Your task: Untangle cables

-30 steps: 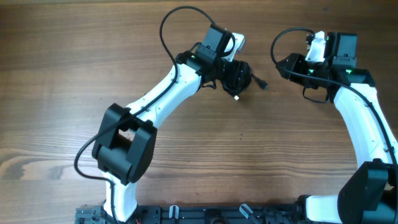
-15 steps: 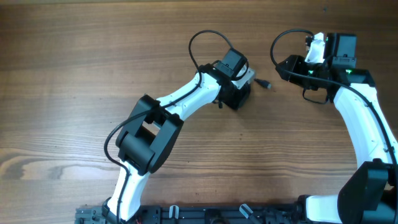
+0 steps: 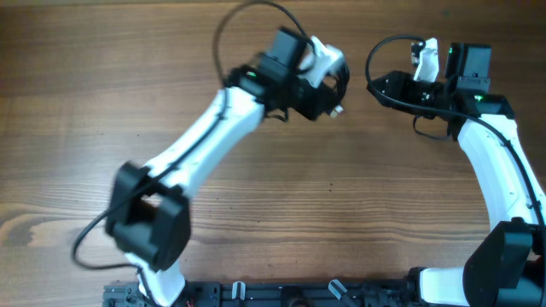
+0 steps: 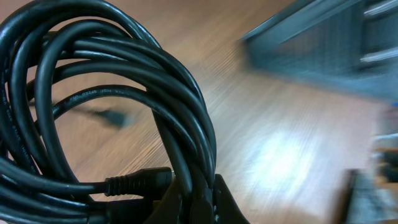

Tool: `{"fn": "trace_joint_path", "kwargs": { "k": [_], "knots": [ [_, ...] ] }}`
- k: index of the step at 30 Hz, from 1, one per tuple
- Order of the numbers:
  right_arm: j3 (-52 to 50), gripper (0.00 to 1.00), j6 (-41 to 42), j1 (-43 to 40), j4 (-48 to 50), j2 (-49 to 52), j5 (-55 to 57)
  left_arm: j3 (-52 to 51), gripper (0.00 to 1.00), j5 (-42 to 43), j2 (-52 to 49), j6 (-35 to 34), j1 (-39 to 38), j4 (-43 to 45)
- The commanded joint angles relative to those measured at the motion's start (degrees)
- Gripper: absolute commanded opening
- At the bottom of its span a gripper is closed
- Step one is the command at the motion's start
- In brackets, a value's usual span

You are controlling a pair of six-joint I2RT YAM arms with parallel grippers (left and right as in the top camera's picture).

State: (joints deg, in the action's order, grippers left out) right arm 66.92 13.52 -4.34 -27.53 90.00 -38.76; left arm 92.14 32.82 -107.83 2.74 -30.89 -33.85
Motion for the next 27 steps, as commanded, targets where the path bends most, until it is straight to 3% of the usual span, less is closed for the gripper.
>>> {"fn": "trace_joint_path", "kwargs": {
  "k": [1,7,10,20,27],
  "knots": [
    [0.9,0.47,1.5,-0.1,3.8,0.5,-11.3,1.2,0.04,24.0,2.5,1.5,6.4,0.9],
    [0.9,0.47,2.9,-0.1,8.5,0.5,-14.2,1.2,0.04,46.8,2.4,-2.4,14.2,3.5],
    [0.9,0.47,-1.4,-0.1,9.9,0.5,-19.8,1.2,0.04,56.9,2.4,-2.4,15.5,6.2],
    [0.9,0.48,-12.2,0.0,10.6,0.5,-24.2,1.2,0.04,57.5,2.4,-6.3,14.1,7.5],
    [0.9,0.39,-16.5,2.7,10.4,1.5,-23.6,1.2,0.04,57.5,2.4,-7.8,13.4,7.7]
  ]
}}
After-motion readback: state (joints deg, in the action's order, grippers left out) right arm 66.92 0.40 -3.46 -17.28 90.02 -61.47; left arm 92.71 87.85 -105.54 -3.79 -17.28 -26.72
